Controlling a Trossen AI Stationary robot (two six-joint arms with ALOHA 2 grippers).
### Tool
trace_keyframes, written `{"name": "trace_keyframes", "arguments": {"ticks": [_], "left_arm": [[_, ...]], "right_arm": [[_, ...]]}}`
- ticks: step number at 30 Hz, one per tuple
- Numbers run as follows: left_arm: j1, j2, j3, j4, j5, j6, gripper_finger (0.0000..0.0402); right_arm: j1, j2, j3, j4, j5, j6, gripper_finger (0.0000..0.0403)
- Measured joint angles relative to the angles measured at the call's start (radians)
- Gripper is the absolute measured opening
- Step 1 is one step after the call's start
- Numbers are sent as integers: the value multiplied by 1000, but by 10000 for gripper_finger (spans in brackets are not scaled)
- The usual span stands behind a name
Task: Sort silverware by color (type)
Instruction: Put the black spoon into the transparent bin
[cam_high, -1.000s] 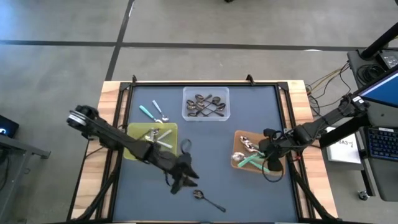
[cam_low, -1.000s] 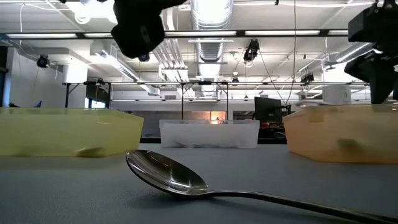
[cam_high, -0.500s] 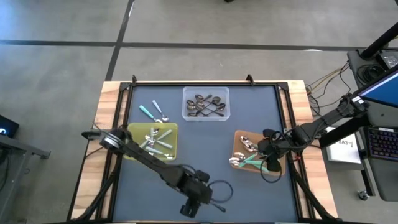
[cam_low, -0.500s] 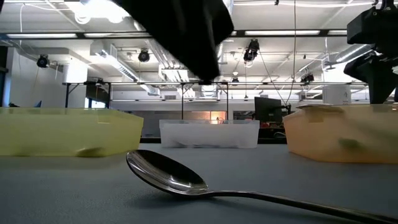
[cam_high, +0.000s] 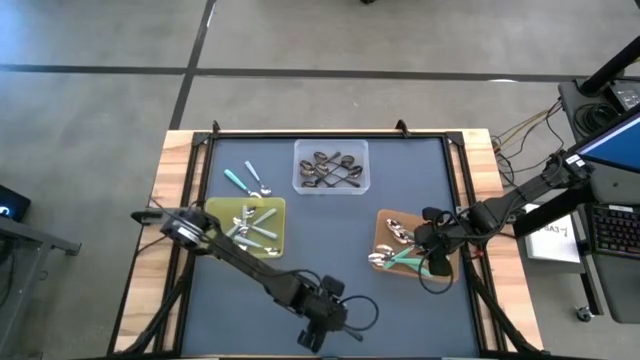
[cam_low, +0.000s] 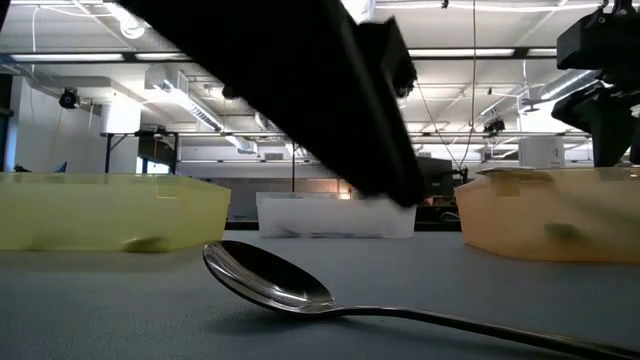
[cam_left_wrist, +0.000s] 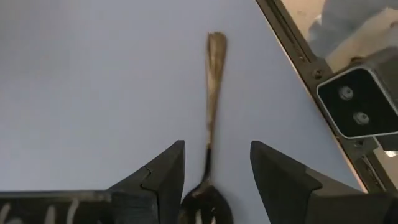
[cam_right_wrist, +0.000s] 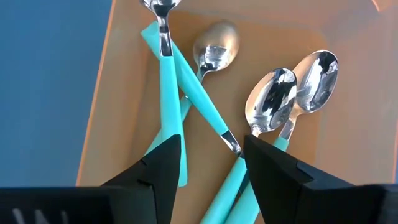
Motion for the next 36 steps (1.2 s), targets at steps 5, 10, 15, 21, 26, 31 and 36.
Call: {"name": "trace_keyframes", "arguments": {"ticks": [5,10,15,21,26,31,36], "left_arm": [[-2,49,0,4,3,15,165],[-1,77,1,-12,-33,-60,164],[10,82,5,-72,-42,-302,136],[11,89,4,-113,-50,-473,23],[15,102,5,-141,-40,-625,6],[27,77,-2,-106,-13,-652,2],[33,51,-5,-122,-20,-607,1]], "right_arm": [[0,0,0,5,0,0,164],[0,0,0,5,0,0,162],[0,0,0,6,1,0,153],[0,1,0,6,5,0,143],[0,1,0,6,35,0,137],[0,1,0,8,37,0,132],[0,1,0,15,37,-1,132]]}}
